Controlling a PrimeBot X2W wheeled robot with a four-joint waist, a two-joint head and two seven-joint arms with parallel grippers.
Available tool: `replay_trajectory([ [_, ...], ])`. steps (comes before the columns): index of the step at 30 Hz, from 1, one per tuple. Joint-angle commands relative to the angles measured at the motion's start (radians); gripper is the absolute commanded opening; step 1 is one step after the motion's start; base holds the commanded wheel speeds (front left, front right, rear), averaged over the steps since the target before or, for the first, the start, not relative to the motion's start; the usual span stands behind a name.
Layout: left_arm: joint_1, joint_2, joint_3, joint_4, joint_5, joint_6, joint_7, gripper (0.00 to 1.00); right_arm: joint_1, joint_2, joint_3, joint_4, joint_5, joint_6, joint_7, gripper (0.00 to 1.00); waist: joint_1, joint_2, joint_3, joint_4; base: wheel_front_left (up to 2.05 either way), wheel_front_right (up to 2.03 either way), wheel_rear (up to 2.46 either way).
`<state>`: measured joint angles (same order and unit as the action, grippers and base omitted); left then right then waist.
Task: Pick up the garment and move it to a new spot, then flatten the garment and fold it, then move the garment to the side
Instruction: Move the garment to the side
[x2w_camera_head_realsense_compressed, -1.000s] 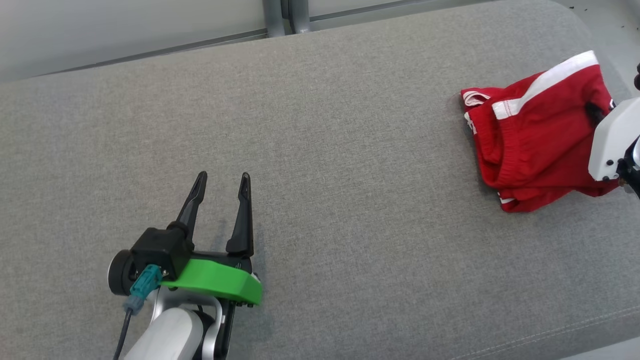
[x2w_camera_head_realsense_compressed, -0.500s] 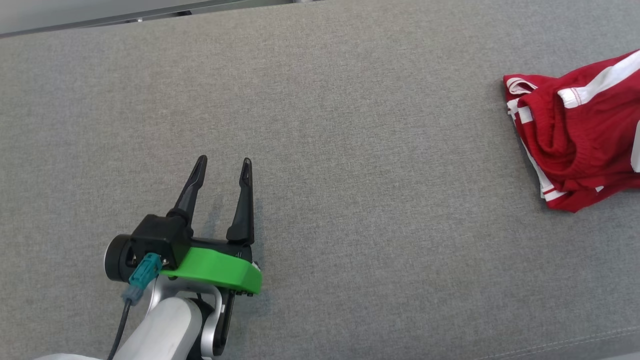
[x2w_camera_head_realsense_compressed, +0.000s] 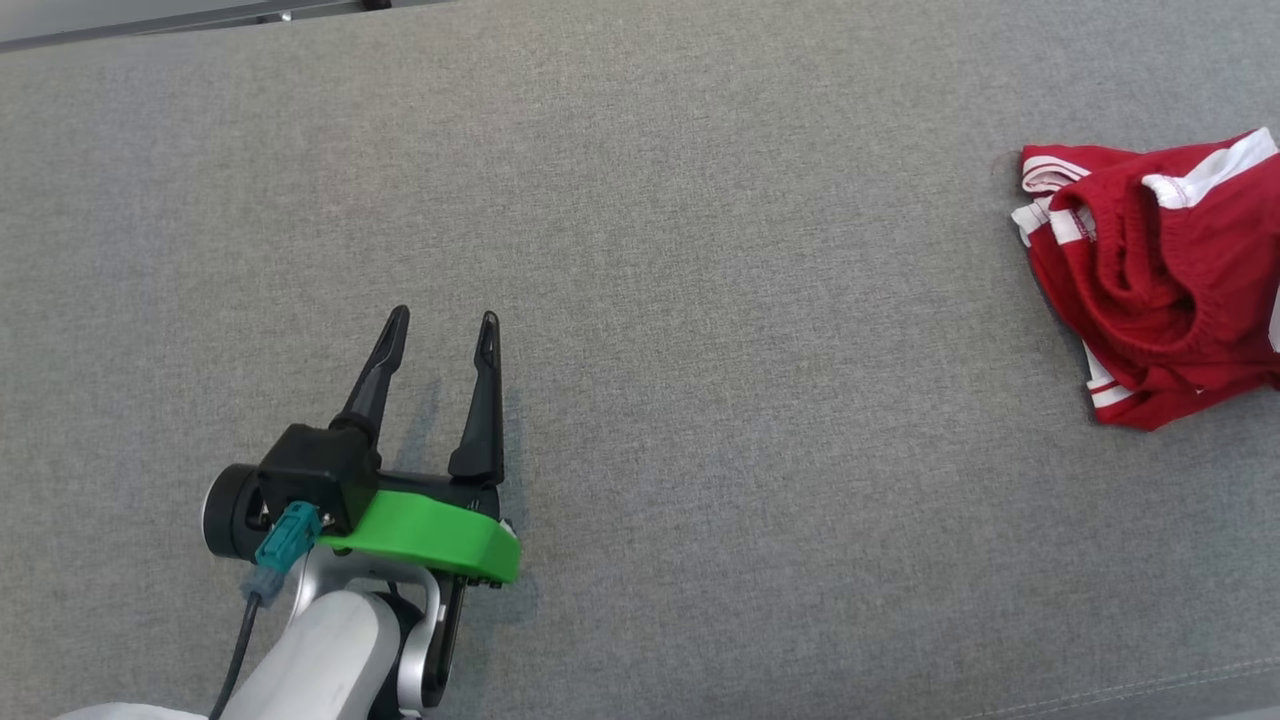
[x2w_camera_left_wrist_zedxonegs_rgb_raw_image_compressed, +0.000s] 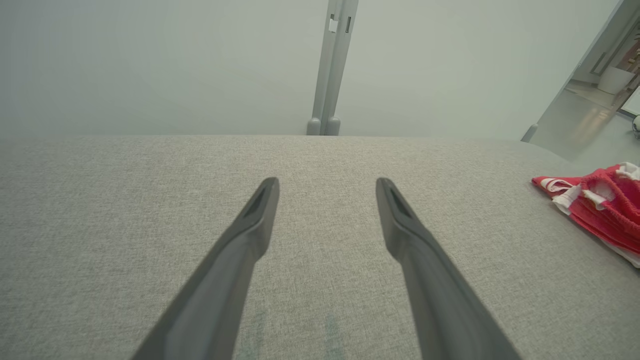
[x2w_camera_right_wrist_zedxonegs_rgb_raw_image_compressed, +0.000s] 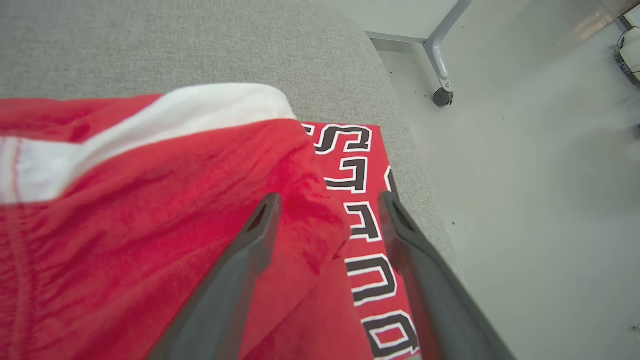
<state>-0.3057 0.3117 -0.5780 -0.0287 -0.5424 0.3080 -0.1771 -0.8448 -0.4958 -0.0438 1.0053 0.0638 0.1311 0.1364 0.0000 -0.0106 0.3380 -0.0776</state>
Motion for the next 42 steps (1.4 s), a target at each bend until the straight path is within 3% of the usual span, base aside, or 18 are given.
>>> replay_trajectory([
  [1, -0.012, 0.009, 0.002, 0.000, 0.012, 0.008, -0.001, 1.00, -0.013, 0.004, -0.008, 0.012, -0.005, -0.001, -0.012, 1.00, 0.0000, 0.0106, -0.002, -0.003, 0.00, 0.00, 0.00],
  [10, -0.006, 0.004, 0.003, 0.008, -0.006, 0.005, -0.008, 1.00, -0.051, 0.029, 0.005, 0.023, -0.033, -0.001, -0.092, 1.00, 0.0000, 0.0106, -0.039, -0.021, 0.00, 0.00, 0.00],
  [18, 0.018, -0.008, 0.026, 0.020, -0.052, -0.016, -0.030, 1.00, -0.073, 0.061, 0.093, -0.052, 0.030, -0.001, -0.173, 1.00, 0.0000, 0.0106, -0.102, -0.025, 0.00, 0.00, 0.00],
  [25, 0.057, -0.014, 0.079, 0.025, -0.116, -0.045, -0.058, 1.00, -0.015, 0.100, 0.182, -0.192, 0.128, -0.001, -0.211, 1.00, 0.0000, 0.0106, -0.159, -0.011, 0.00, 0.00, 0.00],
  [32, 0.106, -0.014, 0.130, 0.046, -0.128, -0.041, -0.080, 1.00, 0.105, 0.143, 0.208, -0.368, 0.203, -0.001, -0.212, 1.00, 0.0000, 0.0106, -0.206, 0.020, 0.00, 0.00, 0.00],
  [35, 0.134, -0.009, 0.160, 0.062, -0.138, -0.049, -0.082, 1.00, 0.169, 0.164, 0.186, -0.446, 0.185, -0.001, -0.217, 1.00, 0.0000, 0.0106, -0.223, 0.031, 0.00, 0.00, 0.00],
  [42, 0.197, -0.008, 0.226, 0.103, -0.154, -0.059, -0.087, 1.00, 0.345, 0.285, 0.111, -0.622, 0.112, -0.001, -0.222, 1.00, 0.0000, 0.0106, -0.258, 0.053, 0.00, 0.00, 0.00],
])
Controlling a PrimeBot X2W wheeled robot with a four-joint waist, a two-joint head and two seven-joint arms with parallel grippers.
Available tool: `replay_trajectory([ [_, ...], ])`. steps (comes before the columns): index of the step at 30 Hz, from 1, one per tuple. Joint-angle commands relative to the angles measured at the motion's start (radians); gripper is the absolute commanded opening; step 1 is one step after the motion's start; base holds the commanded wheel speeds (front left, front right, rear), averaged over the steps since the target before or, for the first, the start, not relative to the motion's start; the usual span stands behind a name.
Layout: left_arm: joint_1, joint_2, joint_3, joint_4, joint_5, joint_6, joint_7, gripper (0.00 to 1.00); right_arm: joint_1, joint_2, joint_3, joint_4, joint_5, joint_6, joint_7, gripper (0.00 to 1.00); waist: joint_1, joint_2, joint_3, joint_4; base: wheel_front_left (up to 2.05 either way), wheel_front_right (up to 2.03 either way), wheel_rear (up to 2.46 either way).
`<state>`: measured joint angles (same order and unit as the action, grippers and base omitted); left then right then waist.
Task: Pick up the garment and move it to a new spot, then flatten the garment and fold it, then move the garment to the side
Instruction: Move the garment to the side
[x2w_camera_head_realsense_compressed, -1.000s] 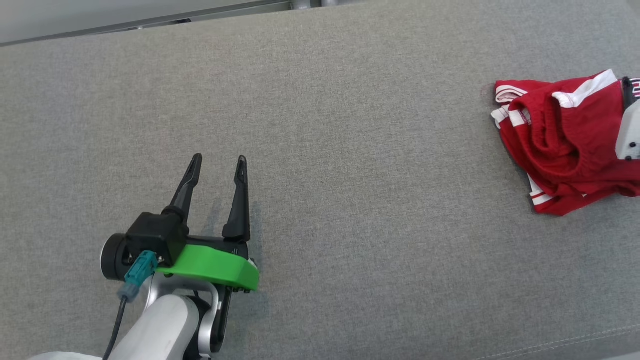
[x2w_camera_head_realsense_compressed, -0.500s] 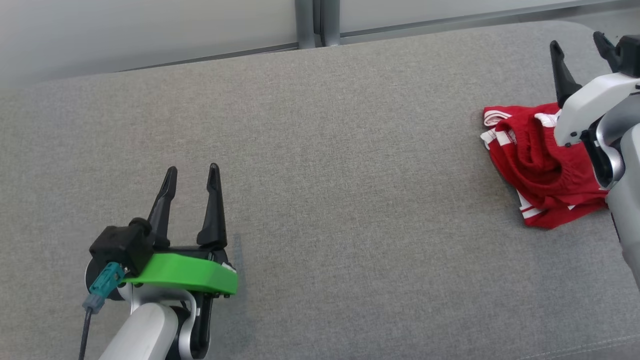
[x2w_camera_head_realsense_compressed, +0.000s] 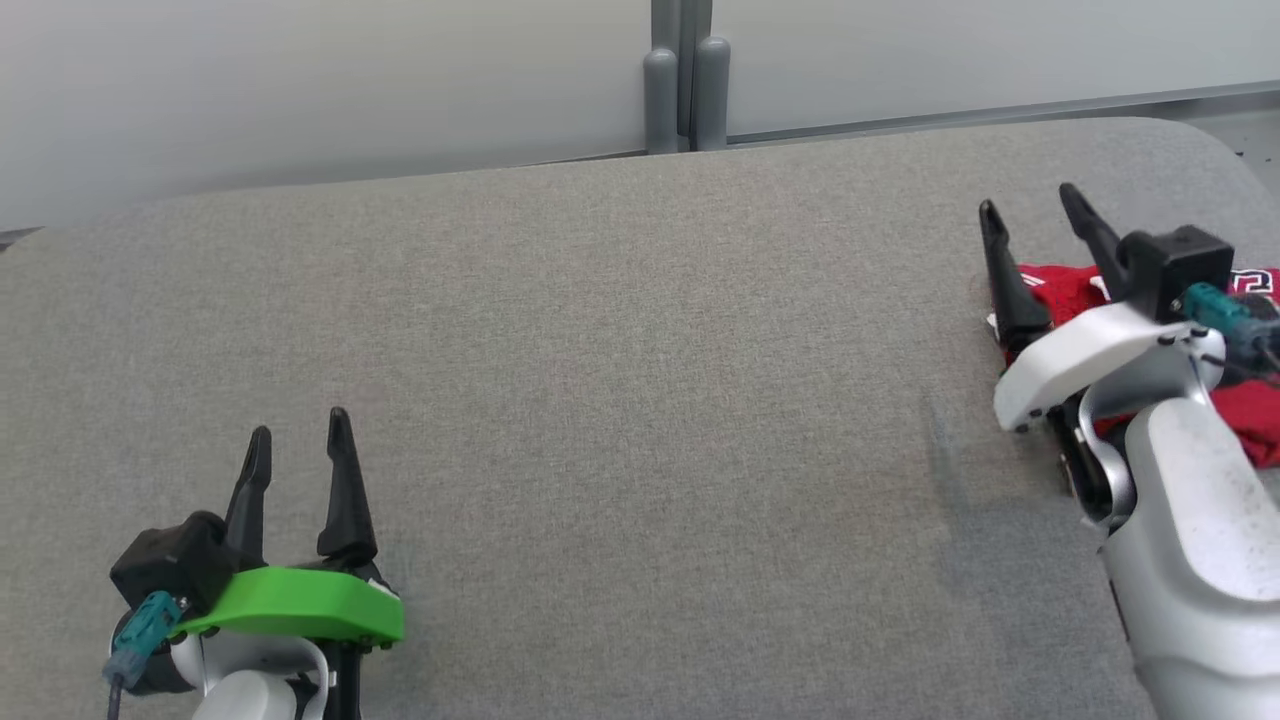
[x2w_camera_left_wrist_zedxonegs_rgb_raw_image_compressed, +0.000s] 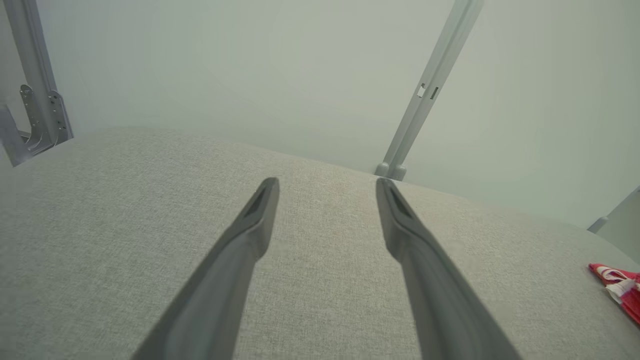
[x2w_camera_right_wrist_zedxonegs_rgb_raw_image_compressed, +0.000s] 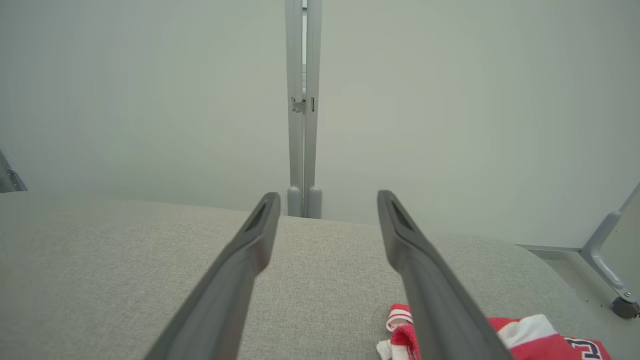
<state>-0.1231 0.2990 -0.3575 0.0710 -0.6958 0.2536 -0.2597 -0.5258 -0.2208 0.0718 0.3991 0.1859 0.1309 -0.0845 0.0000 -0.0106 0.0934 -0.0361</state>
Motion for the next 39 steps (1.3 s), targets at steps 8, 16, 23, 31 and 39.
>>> replay_trajectory([
  [8, 0.054, -0.009, 0.032, 0.035, 0.030, -0.016, -0.006, 1.00, 0.183, 0.112, -0.038, -0.173, -0.063, 0.000, 0.017, 1.00, 0.0000, 0.0106, -0.036, 0.027, 0.00, 0.00, 0.00],
  [16, 0.081, -0.045, 0.038, 0.074, 0.055, -0.061, -0.006, 1.00, 0.344, 0.161, -0.053, -0.317, -0.083, 0.000, 0.044, 1.00, 0.0000, 0.0106, -0.062, 0.042, 0.00, 0.00, 0.00],
  [23, 0.090, -0.064, 0.051, 0.081, 0.110, -0.102, -0.006, 1.00, 0.460, 0.169, -0.049, -0.409, -0.037, 0.000, 0.065, 1.00, 0.0000, 0.0106, -0.077, 0.048, 0.00, 0.00, 0.00],
  [31, 0.052, -0.085, 0.062, 0.113, 0.142, -0.110, -0.006, 1.00, 0.503, 0.169, -0.042, -0.427, -0.016, 0.000, 0.067, 1.00, 0.0000, 0.0106, -0.086, 0.044, 0.00, 0.00, 0.00],
  [39, 0.041, -0.095, 0.067, 0.128, 0.164, -0.120, -0.006, 1.00, 0.503, 0.170, -0.042, -0.414, -0.005, 0.000, 0.058, 1.00, 0.0000, 0.0106, -0.084, 0.041, 0.00, 0.00, 0.00],
])
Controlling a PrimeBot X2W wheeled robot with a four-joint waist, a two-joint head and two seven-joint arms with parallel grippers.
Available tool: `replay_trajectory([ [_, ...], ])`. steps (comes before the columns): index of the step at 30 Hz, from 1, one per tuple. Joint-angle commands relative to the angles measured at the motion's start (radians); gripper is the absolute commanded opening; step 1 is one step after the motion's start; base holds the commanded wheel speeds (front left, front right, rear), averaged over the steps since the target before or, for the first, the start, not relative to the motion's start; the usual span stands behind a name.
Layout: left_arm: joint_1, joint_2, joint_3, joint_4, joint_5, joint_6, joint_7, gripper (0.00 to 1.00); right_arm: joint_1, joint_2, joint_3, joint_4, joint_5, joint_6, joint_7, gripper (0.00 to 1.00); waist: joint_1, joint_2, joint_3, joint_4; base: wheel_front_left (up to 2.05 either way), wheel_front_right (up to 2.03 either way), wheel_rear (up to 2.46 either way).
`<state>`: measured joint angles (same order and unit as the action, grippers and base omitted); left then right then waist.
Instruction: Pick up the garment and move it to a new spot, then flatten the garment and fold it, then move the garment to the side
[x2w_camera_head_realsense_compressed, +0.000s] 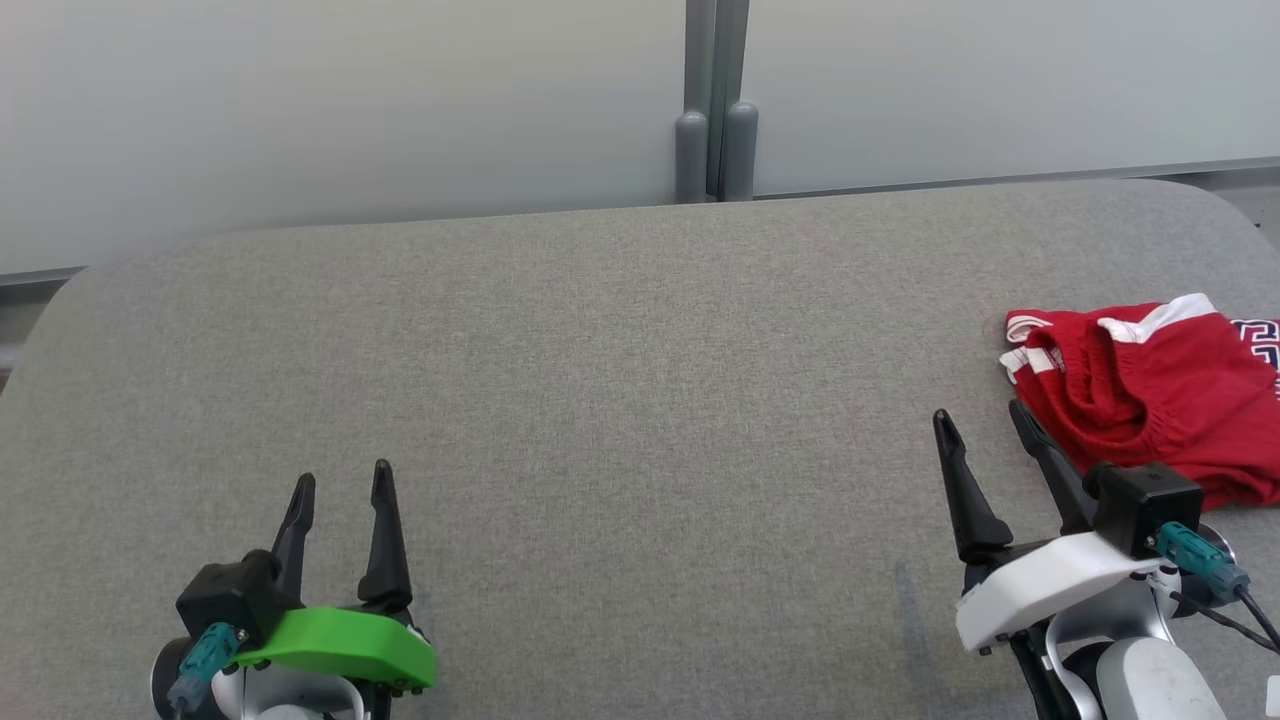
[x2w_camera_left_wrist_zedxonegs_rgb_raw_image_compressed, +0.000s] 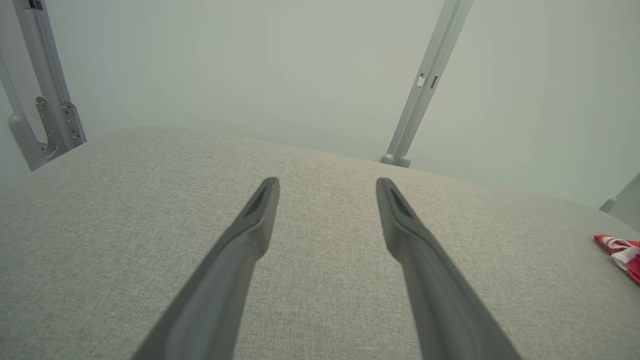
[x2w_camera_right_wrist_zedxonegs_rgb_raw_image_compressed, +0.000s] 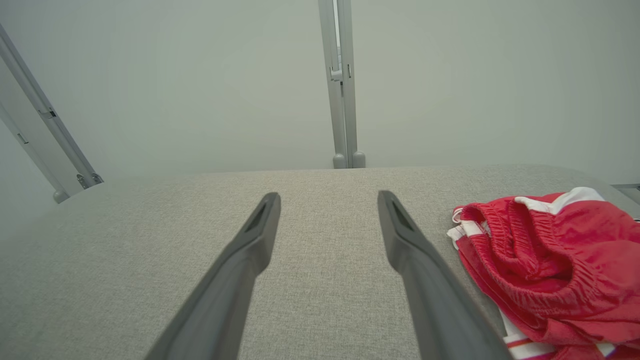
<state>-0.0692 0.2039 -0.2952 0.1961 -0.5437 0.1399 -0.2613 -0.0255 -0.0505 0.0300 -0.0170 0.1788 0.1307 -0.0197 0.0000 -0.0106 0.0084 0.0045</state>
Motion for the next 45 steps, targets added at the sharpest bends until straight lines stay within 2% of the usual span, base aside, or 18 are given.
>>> replay_trajectory([
  [1, -0.014, 0.000, 0.006, 0.003, 0.014, -0.006, -0.005, 1.00, 0.001, -0.001, -0.001, 0.003, 0.001, 0.000, -0.007, 1.00, 0.0000, 0.0106, 0.002, 0.000, 0.00, 0.00, 0.00],
  [22, -0.011, -0.003, 0.022, 0.012, 0.027, -0.012, -0.005, 1.00, -0.011, -0.001, -0.010, 0.001, 0.004, 0.000, -0.004, 1.00, 0.0000, 0.0106, 0.006, 0.001, 0.00, 0.00, 0.00],
  [23, -0.003, -0.005, 0.018, 0.010, 0.019, -0.012, 0.000, 0.00, -0.002, 0.000, -0.009, 0.003, 0.000, 0.000, -0.003, 0.00, 0.0000, 0.0000, 0.006, 0.001, 0.00, 0.00, 0.00],
  [28, 0.021, -0.013, 0.012, 0.043, 0.006, -0.015, 0.009, 0.00, 0.018, 0.005, -0.007, 0.041, 0.017, 0.000, 0.000, 0.00, 0.0000, 0.0001, 0.007, 0.001, 0.00, 0.00, 0.00],
  [45, 0.004, -0.044, 0.091, 0.045, -0.235, -0.072, 0.083, 0.00, -0.002, -0.010, -0.030, 0.086, 0.349, 0.000, 0.023, 0.00, 0.0000, 0.0015, 0.005, 0.000, 0.00, 0.00, 0.00],
])
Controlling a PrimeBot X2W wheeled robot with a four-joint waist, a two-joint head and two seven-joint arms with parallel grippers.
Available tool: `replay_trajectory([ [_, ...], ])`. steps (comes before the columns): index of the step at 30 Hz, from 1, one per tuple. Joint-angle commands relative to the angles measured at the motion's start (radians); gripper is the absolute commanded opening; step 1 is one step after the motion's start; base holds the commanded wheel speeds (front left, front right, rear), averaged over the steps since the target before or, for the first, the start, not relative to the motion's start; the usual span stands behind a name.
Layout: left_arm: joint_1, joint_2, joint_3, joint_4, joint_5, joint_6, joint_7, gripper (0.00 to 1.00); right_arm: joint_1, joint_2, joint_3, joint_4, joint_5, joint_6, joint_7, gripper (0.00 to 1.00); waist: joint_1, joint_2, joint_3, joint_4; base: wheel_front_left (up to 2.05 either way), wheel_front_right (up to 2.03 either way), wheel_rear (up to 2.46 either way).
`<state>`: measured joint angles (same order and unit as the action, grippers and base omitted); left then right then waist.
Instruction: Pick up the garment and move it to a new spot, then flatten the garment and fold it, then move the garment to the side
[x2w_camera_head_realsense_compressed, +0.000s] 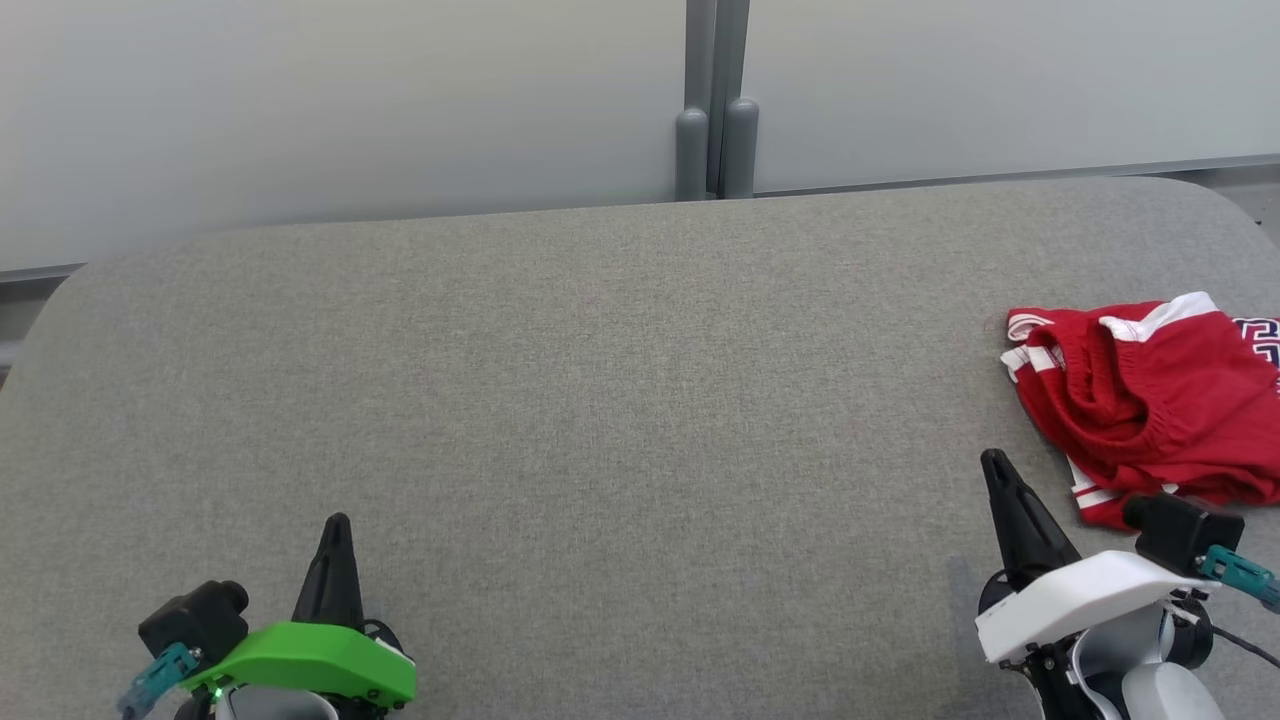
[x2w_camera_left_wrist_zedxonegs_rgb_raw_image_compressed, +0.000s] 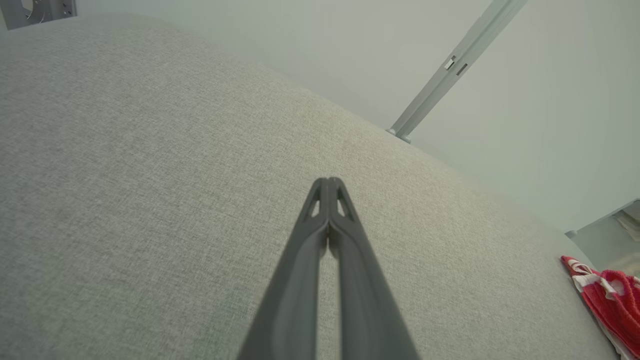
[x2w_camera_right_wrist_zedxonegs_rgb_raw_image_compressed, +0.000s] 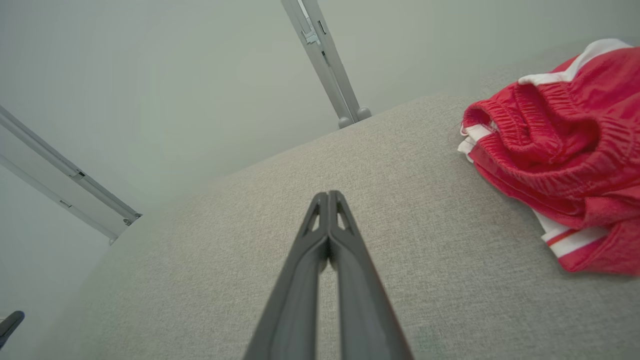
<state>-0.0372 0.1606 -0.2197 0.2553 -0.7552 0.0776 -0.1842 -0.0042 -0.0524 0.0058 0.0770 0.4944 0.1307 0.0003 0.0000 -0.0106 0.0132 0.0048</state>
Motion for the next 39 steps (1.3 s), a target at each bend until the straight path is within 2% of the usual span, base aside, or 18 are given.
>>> replay_trajectory([
  [1, -0.029, -0.002, 0.020, -0.014, -0.036, -0.013, 0.010, 0.00, -0.025, -0.009, -0.007, -0.006, 0.050, 0.000, 0.004, 0.00, 0.0000, 0.0016, 0.000, 0.000, 0.00, 0.00, 0.00],
  [39, -0.054, -0.054, 0.150, -0.016, -0.430, -0.107, 0.133, 0.00, -0.057, -0.023, -0.057, 0.069, 0.578, 0.000, 0.052, 0.00, 0.0000, 0.0048, -0.004, -0.002, 0.00, 0.00, 0.00],
])
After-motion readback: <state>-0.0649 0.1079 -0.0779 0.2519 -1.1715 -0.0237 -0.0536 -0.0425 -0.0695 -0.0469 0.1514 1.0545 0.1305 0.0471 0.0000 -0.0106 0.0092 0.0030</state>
